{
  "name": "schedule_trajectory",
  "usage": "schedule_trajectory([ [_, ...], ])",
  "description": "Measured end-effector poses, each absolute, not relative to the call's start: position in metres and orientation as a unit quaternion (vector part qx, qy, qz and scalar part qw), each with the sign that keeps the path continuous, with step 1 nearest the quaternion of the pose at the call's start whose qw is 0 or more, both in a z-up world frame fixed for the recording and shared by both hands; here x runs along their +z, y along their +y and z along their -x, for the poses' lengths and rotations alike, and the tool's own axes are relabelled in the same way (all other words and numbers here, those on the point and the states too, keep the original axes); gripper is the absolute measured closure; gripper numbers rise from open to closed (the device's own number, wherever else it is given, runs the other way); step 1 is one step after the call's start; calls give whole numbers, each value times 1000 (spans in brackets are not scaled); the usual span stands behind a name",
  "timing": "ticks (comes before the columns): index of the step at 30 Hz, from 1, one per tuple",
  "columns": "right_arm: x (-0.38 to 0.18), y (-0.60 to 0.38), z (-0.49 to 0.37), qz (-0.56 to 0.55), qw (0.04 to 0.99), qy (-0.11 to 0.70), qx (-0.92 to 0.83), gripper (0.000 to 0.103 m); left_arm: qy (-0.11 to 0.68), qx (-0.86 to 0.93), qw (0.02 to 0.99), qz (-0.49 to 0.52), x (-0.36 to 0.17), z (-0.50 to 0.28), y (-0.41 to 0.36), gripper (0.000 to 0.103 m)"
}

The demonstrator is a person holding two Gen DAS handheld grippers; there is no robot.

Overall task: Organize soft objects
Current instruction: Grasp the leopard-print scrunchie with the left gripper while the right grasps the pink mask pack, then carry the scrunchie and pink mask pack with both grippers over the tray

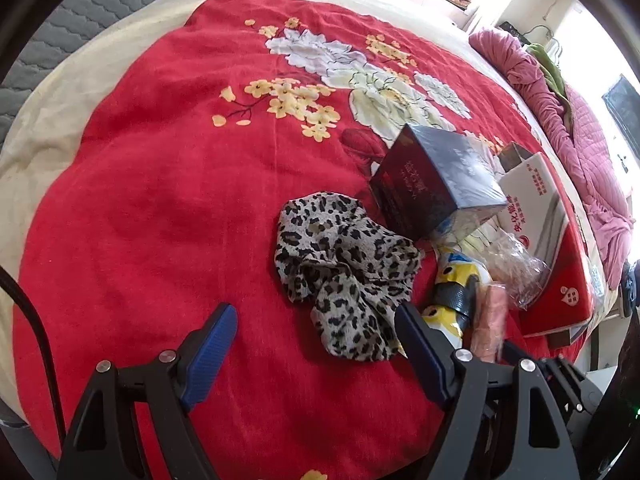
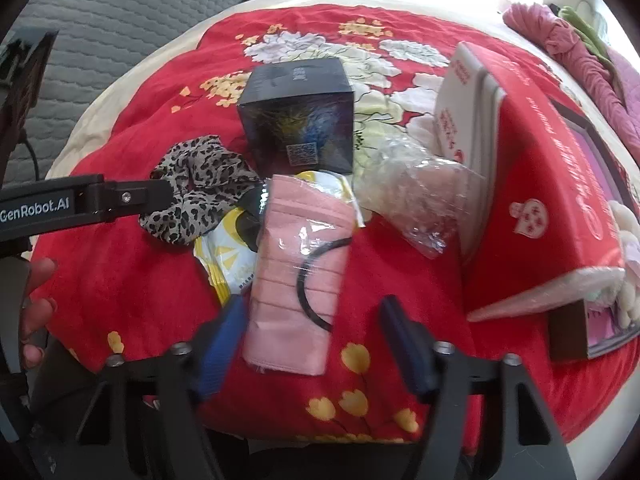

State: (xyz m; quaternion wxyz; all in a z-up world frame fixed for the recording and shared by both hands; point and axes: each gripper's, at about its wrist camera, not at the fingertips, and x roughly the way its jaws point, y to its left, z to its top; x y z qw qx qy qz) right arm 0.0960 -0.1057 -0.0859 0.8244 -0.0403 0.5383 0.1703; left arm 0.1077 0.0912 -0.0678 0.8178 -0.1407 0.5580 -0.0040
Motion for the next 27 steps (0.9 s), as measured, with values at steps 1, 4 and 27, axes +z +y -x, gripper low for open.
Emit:
schedule_trajectory([
  [1,-87,-105,-97,40,824,539,170,50,557,0,818,143,-69,-110,93,22],
  [4,-89,-106,-101,31,827,535,171,54,556,3,818,146,-73,-116,95,22],
  [27,-69,-126,-92,-26,844,500,191,60,542,16,839,46,-98,-129,68,78],
])
